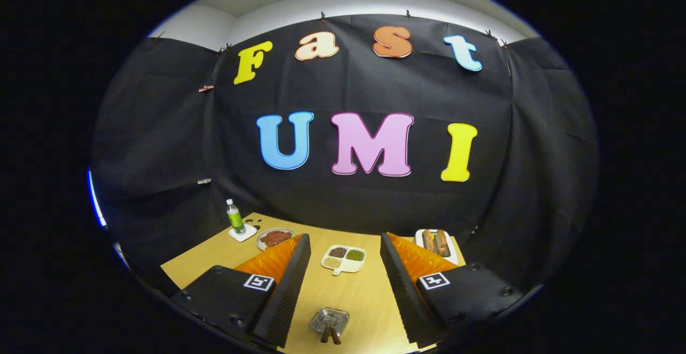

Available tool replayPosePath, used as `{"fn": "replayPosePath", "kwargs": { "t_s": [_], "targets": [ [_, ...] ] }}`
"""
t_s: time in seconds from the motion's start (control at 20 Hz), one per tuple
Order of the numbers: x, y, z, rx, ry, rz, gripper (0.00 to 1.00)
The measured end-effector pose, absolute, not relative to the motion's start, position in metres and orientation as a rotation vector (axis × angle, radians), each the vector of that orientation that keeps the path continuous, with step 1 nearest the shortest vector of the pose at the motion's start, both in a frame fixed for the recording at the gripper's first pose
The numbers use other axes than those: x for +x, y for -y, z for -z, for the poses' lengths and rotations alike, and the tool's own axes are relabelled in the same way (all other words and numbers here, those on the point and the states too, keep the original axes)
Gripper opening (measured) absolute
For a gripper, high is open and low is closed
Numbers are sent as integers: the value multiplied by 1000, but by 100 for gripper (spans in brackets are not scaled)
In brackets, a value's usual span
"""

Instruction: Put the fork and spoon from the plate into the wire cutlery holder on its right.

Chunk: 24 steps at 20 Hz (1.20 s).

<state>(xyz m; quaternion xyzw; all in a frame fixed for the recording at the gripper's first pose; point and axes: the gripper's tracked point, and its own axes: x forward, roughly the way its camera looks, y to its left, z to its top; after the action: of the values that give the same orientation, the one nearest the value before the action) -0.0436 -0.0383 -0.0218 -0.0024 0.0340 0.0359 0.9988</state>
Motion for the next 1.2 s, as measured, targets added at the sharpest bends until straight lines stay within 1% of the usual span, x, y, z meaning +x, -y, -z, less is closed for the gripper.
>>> {"fn": "replayPosePath", "kwargs": {
  "t_s": [0.25, 0.65, 1.2],
  "targets": [
    [-57, 56, 22, 4, -36, -45, 82],
    [-66, 66, 16, -1, 12, -44, 82],
    [-69, 63, 20, -12, 3, -65, 82]
  ]
}}
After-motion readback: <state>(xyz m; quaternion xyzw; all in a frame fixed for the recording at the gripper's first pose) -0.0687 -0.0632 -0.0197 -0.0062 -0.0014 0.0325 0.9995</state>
